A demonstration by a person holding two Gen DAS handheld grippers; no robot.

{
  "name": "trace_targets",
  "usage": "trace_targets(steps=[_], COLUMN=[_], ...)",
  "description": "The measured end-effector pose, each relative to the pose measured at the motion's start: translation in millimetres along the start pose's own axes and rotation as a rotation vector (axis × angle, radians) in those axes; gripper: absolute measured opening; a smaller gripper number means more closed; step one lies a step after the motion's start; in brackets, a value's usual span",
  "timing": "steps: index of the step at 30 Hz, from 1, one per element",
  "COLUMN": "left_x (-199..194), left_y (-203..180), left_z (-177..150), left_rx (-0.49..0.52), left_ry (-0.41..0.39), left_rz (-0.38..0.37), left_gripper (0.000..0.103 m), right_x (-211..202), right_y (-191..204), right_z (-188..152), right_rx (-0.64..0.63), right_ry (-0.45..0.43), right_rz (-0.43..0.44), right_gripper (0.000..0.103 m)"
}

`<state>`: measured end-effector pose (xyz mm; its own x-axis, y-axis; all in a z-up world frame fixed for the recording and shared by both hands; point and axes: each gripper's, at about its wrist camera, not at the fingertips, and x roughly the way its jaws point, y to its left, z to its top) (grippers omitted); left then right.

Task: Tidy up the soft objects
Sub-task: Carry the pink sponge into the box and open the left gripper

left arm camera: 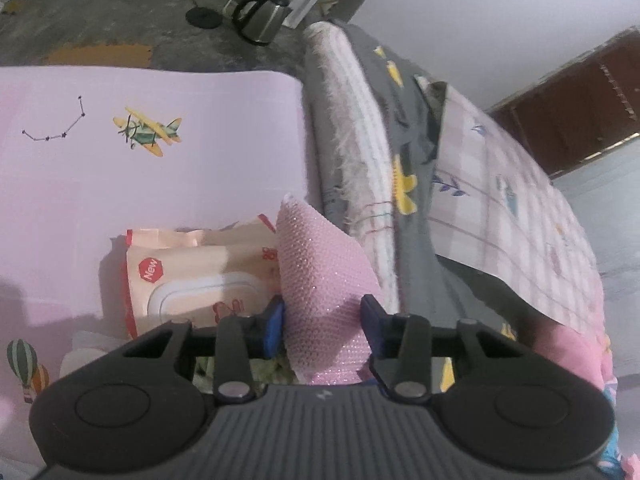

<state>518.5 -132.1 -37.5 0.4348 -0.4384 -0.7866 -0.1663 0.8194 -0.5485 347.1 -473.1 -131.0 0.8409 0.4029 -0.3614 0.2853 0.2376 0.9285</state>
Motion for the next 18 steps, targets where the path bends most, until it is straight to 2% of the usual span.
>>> trace_targets(steps=[4,9,12,18], left_x=[-24,-76,-116,-202], left_y=[-5,-12,-12,7], left_z=[-8,-32,-49,-89], left_rx=[0.020,0.083,0.137,0.210], left_ry=[0.002,-0.010,-0.029,-0.100], left_rz=[-0.040,-0.098,-0.126,-0.117], left_gripper=[0.041,0.041,0.041,0.040], right_x=[-22,-65,-93,-133], right_y=[19,48,67,101], right_z=[-12,-40,-67,-139], right_rx=[-0.062,-0.136,-0.193,-0.276], right_ry=[-0.007,-0.020,-0.029,0.005], right_rz=[0.016,0.062,0.099,0.171], right_gripper=[0.023,0.023,0.023,0.023])
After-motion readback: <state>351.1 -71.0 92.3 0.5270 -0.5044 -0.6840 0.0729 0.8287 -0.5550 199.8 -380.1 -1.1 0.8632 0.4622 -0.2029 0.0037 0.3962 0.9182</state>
